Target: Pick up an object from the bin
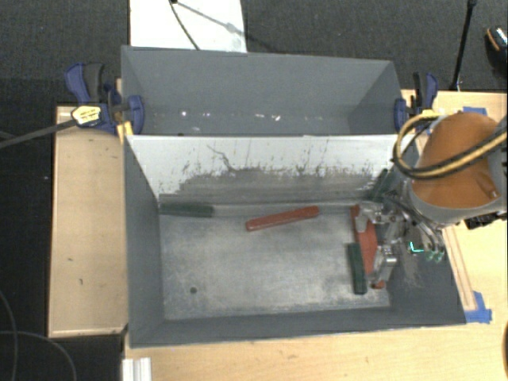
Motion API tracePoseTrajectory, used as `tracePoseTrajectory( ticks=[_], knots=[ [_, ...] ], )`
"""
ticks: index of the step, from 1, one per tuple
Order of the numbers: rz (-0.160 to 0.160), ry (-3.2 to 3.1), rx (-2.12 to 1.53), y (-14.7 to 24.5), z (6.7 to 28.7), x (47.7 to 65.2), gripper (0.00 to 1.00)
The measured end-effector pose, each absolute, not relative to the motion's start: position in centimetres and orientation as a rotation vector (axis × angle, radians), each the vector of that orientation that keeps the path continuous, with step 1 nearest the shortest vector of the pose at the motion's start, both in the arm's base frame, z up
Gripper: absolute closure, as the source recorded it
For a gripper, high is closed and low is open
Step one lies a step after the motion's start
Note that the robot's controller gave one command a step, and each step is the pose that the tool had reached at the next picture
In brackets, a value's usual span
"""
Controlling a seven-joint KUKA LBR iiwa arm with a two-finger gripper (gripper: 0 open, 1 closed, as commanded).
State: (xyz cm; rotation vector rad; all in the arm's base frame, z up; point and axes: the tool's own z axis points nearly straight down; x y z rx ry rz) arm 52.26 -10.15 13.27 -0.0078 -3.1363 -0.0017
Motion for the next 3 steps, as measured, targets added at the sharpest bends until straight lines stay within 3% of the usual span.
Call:
tracePoseTrajectory(
  ticks=[1, 2, 3],
  knots=[
    [0.002, -3.083, 0.625, -14.7, 7.0, 58.7, 0.0],
    [-0.018, -2.858, 1.315, -13.4, 7.1, 59.0, 0.0],
    [-0.012, -2.39, 2.041, -10.7, 7.1, 57.5, 0.0]
  ],
)
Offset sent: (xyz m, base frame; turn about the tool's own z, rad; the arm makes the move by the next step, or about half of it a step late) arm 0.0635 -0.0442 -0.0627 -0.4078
